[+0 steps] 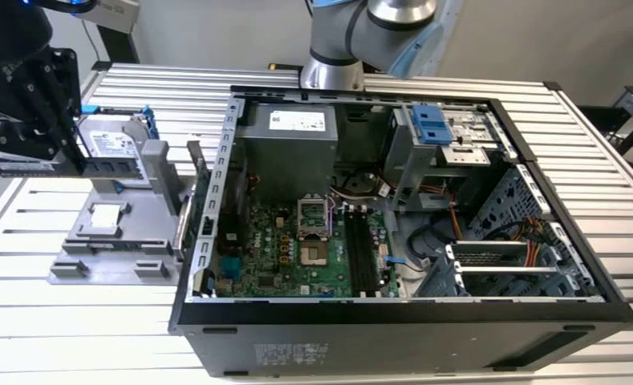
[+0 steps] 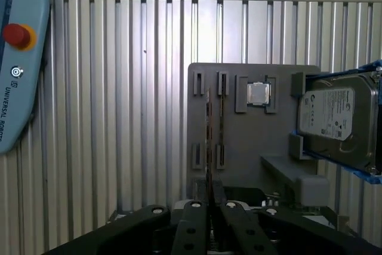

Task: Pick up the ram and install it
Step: 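Pick up the ram and move it above insertion slot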

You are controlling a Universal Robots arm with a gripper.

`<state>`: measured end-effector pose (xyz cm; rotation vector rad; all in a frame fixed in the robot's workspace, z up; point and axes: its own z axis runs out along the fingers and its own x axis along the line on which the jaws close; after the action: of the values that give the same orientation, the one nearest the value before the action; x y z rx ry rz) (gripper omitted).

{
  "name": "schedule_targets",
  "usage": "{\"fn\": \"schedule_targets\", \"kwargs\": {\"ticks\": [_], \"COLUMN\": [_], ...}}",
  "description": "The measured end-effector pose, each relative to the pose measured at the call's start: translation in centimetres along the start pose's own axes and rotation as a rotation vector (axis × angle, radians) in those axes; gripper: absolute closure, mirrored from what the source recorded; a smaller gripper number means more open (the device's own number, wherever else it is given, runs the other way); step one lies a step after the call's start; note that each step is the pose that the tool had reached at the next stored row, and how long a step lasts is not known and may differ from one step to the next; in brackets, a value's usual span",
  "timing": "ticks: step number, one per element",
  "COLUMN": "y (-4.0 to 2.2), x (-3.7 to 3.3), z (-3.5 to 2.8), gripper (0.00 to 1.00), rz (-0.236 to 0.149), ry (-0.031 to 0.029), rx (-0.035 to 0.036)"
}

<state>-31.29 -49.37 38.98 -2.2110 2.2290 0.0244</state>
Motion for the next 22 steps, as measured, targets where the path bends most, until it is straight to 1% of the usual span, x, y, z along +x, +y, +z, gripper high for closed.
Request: {"fn": "schedule_targets", "kwargs": {"ticks": [9,22], "y": [-2.14,-5.53], "x": [-0.02,-0.04], "z": [-0.02,-0.05], "gripper": [1.00,1.00], "rz": [0.000,0.000], "ry": [0.0001,0.0004], "rx": [-0.0028,-0.0091]}}
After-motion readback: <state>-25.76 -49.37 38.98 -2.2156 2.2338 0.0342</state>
